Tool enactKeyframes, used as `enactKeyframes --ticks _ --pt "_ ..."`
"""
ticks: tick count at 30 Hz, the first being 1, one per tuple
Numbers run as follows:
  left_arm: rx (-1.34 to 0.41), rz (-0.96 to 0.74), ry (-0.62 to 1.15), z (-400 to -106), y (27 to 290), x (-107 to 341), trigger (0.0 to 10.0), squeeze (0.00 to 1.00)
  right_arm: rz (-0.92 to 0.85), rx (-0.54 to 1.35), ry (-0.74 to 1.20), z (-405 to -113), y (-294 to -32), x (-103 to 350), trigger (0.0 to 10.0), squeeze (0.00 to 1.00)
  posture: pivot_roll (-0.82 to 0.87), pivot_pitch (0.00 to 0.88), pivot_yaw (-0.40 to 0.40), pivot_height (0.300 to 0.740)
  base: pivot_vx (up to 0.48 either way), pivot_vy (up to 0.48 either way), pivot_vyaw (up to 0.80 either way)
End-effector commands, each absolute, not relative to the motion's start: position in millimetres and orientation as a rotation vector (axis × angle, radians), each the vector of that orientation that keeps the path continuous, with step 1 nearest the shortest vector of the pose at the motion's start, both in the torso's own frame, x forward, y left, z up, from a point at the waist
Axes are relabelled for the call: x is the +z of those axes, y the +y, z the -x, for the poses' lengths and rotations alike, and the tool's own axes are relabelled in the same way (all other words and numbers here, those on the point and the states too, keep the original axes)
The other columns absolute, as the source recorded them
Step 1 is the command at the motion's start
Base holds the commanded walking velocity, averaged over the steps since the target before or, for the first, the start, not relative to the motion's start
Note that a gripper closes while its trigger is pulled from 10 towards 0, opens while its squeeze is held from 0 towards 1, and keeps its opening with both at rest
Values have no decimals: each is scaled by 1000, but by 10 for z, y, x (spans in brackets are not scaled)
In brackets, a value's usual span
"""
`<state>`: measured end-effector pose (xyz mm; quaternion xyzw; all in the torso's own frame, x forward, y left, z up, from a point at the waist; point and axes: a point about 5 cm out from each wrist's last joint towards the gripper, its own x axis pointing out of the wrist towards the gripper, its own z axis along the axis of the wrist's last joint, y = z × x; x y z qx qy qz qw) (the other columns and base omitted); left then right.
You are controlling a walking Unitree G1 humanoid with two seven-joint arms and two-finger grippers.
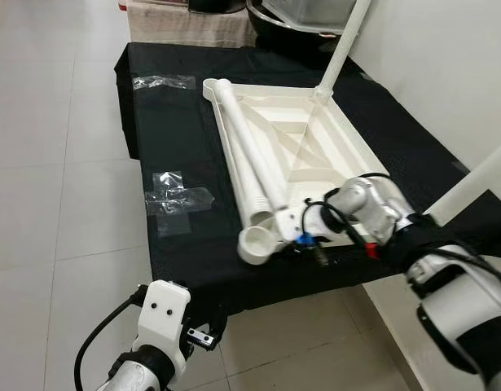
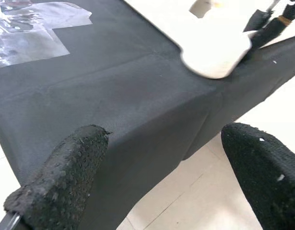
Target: Building children table
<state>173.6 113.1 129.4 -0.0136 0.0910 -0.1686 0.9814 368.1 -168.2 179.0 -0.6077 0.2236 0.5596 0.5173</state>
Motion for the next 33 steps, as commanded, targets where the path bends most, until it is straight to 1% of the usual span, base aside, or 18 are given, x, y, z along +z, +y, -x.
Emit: enactKeyframes --ticks 1,2,3,5,6,7,10,15,16,18,19,23,24,25,28,33 --pt "-346 38 206 -1715 1115 1266 10000 0 1565 1315 576 -3672 -1828 1745 0 0 70 161 -206 740 0 0 0" --pt "-346 37 207 -1715 1113 1265 10000 0 1602 1323 605 -3654 -1912 1727 0 0 76 159 -210 740 0 0 0" --pt "-346 37 207 -1715 1113 1265 10000 0 1602 1323 605 -3654 -1912 1727 0 0 76 159 -210 740 0 0 0" --pt "-346 35 208 -1713 1111 1262 10000 0 1653 1346 647 -3612 -2042 1692 0 0 76 157 -209 740 0 0 0" --pt "-346 35 208 -1713 1111 1261 10000 0 1718 1316 683 -3609 -2138 1666 0 0 76 157 -209 740 0 0 0" --pt "-346 35 208 -1713 1111 1261 10000 0 1718 1316 683 -3609 -2138 1666 0 0 76 157 -209 740 0 0 0" --pt "-347 37 210 -1713 1106 1255 10000 0 1802 1229 713 -3627 -2279 1645 0 0 78 151 -208 740 0 0 0" --pt "-347 35 211 -1713 1104 1252 10000 0 1847 1163 671 -3679 -2291 1690 0 0 77 150 -208 740 0 0 0" --pt "-346 35 212 -1712 1105 1251 10000 0 1833 1140 638 -3708 -2259 1723 10000 0 77 150 -209 740 0 0 0" --pt "-346 34 213 -1712 1106 1250 10000 0 1824 1127 613 -3726 -2238 1743 10000 0 77 150 -209 740 0 0 0" --pt "-344 35 212 -1713 1108 1253 10000 0 1847 1103 568 -3759 -2202 1781 10000 0 75 153 -210 740 0 0 0" --pt "-343 36 212 -1715 1108 1253 10000 0 1825 1057 532 -3800 -2169 1839 10000 0 78 154 -213 740 0 0 0" --pt "-342 35 212 -1716 1108 1251 10000 0 1757 1032 499 -3829 -2126 1904 10000 1000 78 154 -212 740 0 0 0" --pt "-341 35 213 -1717 1110 1249 10000 0 1712 1026 493 -3841 -2110 1953 10000 1000 77 154 -209 740 0 0 0" --pt "-340 34 213 -1718 1112 1248 10000 0 1686 1052 491 -3833 -2123 2024 10000 1000 76 156 -209 740 0 0 0" --pt "-341 35 212 -1722 1115 1250 10000 0 1717 1042 529 -3830 -2213 2120 10000 1000 73 155 -207 740 0 0 0"
